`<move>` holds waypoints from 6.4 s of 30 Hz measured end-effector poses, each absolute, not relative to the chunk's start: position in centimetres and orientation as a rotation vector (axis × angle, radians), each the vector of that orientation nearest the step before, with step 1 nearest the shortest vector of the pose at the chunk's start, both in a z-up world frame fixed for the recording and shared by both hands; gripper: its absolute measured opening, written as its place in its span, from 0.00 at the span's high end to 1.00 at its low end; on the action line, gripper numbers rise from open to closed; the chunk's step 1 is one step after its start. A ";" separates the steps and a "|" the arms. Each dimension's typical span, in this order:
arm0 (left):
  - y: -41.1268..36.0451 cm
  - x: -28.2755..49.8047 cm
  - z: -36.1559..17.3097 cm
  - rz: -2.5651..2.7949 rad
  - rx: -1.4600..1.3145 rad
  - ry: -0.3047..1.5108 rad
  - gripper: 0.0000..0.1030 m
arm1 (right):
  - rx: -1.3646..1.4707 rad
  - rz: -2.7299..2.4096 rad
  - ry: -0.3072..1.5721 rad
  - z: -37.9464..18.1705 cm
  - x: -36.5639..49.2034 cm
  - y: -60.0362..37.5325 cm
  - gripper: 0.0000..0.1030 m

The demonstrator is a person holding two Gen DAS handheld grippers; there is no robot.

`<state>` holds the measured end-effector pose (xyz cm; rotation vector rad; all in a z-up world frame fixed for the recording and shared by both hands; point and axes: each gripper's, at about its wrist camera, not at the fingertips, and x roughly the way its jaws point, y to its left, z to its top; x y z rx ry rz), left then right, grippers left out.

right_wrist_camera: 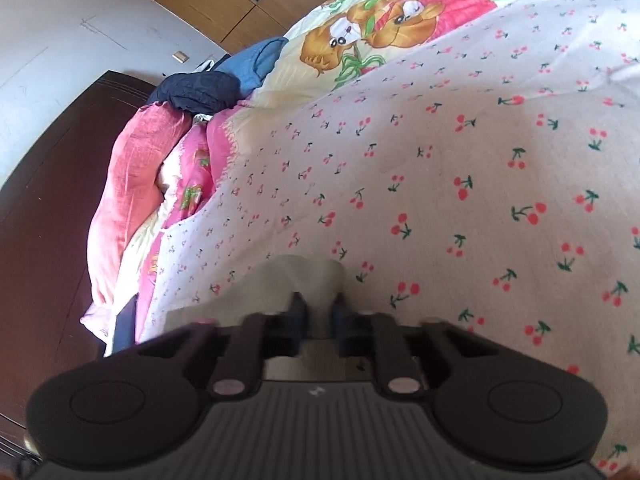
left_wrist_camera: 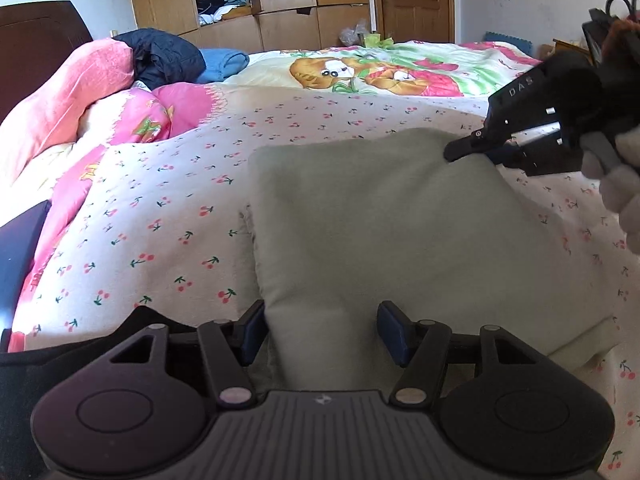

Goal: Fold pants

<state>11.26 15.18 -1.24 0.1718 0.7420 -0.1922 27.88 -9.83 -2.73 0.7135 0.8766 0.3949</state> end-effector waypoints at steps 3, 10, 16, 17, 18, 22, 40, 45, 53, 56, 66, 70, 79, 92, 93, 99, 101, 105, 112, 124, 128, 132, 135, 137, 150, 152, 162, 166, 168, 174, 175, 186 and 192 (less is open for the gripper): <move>15.9 11.6 -1.3 -0.210 0.128 0.762 0.29 | 0.726 0.413 0.889 -2.5 29.3 -9.9 0.90; 16.4 11.8 -1.9 -0.202 0.101 0.773 0.21 | 0.626 0.389 0.938 -2.5 32.6 -9.2 0.97; 16.5 11.8 -1.4 -0.211 0.114 0.791 0.21 | 0.600 0.429 0.865 -0.5 33.3 -8.8 0.98; 16.5 11.8 -1.4 -0.211 0.126 0.794 0.21 | 0.578 0.413 0.842 -0.2 33.4 -8.8 0.99; 16.5 11.9 -1.4 -0.211 0.129 0.797 0.21 | 0.549 0.387 0.826 0.1 33.5 -8.9 0.98; 17.7 11.7 -0.6 -0.202 0.095 0.806 0.21 | 0.584 0.450 0.846 0.3 32.0 -10.4 0.92; 20.3 13.8 1.8 -0.194 0.007 0.823 0.21 | 0.630 0.605 0.995 -3.0 22.7 -10.0 0.57; 19.4 16.0 -0.2 -0.225 -0.001 0.894 0.20 | 0.640 0.620 1.004 -4.2 23.4 -9.1 0.54; 21.3 17.0 -0.6 -0.266 -0.101 0.945 0.19 | 0.609 0.687 1.018 -4.1 22.8 -9.0 0.54; 20.6 16.9 -0.4 -0.283 -0.111 0.938 0.33 | 0.657 0.689 1.026 -4.7 23.4 -8.6 0.54; 22.6 17.3 -0.9 -0.313 -0.217 0.954 0.39 | 0.645 0.754 1.042 -4.6 24.0 -8.1 0.54; 21.6 18.4 -1.6 -0.309 -0.184 0.957 0.28 | 0.721 0.784 1.045 -5.6 24.8 -6.6 0.54; 21.0 17.8 -0.6 -0.313 -0.224 0.946 0.57 | 0.782 0.769 1.055 -5.9 24.7 -5.7 0.89; 14.9 18.0 2.0 -0.495 -0.384 0.837 0.67 | 0.655 0.713 0.927 0.7 23.6 -13.8 0.90; 14.0 18.6 2.0 -0.510 -0.401 0.830 0.67 | 0.629 0.699 0.922 1.3 23.9 -14.8 0.90; 7.3 22.2 0.8 -0.559 -0.373 0.807 0.69 | 0.495 0.539 0.896 2.3 25.6 -20.7 0.89; 5.3 23.0 -0.3 -0.525 -0.292 0.833 0.70 | 0.450 0.435 0.925 1.1 26.0 -21.9 0.83; 4.6 22.5 -1.1 -0.464 -0.212 0.841 0.63 | 0.479 0.362 0.936 -0.9 24.7 -23.5 0.68; 5.2 20.3 2.9 -0.318 -0.014 0.704 0.64 | 0.364 0.250 0.705 2.5 21.0 -24.4 0.68; -2.9 25.7 0.0 -0.334 0.164 0.633 0.56 | 0.340 0.251 0.688 -1.3 25.4 -22.6 0.71; -1.9 25.4 -0.5 -0.314 0.162 0.632 0.44 | 0.363 0.240 0.692 -1.7 24.3 -22.9 0.70; -0.6 23.2 1.5 -0.286 0.109 0.602 0.45 | 0.390 0.243 0.616 0.6 20.2 -23.0 0.68; 0.0 19.6 2.3 -0.303 0.092 0.566 0.45 | 0.404 0.240 0.615 0.9 16.5 -22.9 0.68; -0.1 17.5 2.0 -0.318 0.113 0.567 0.45 | 0.386 0.225 0.640 0.4 14.6 -22.5 0.68; -1.0 11.7 1.0 -0.272 0.107 0.682 0.45 | 0.386 0.184 0.738 -0.5 10.3 -21.0 0.59; -1.1 11.2 0.1 -0.263 0.118 0.760 0.45 | 0.395 0.129 0.871 -2.1 11.3 -20.9 0.59; -0.6 4.6 1.4 -0.236 0.048 0.775 0.45 | 0.422 0.149 0.762 2.3 5.2 -20.1 0.61; -0.5 2.6 1.8 -0.237 0.042 0.776 0.45 | 0.406 0.162 0.763 2.8 3.3 -18.7 0.61; -0.5 1.8 2.1 -0.243 0.036 0.769 0.45 | 0.406 0.163 0.773 2.7 2.8 -18.1 0.61; 0.2 0.0 2.6 -0.249 0.001 0.758 0.44 | 0.392 0.177 0.784 2.8 1.2 -16.8 0.61; 0.3 -0.2 2.6 -0.248 -0.002 0.757 0.44 | 0.384 0.179 0.784 2.9 0.9 -16.5 0.61; 0.5 -1.1 2.9 -0.256 -0.019 0.743 0.44 | 0.356 0.198 0.796 3.1 0.3 -15.4 0.61; 0.4 -1.4 3.0 -0.260 -0.016 0.740 0.43 | 0.357 0.192 0.805 2.9 0.1 -15.4 0.61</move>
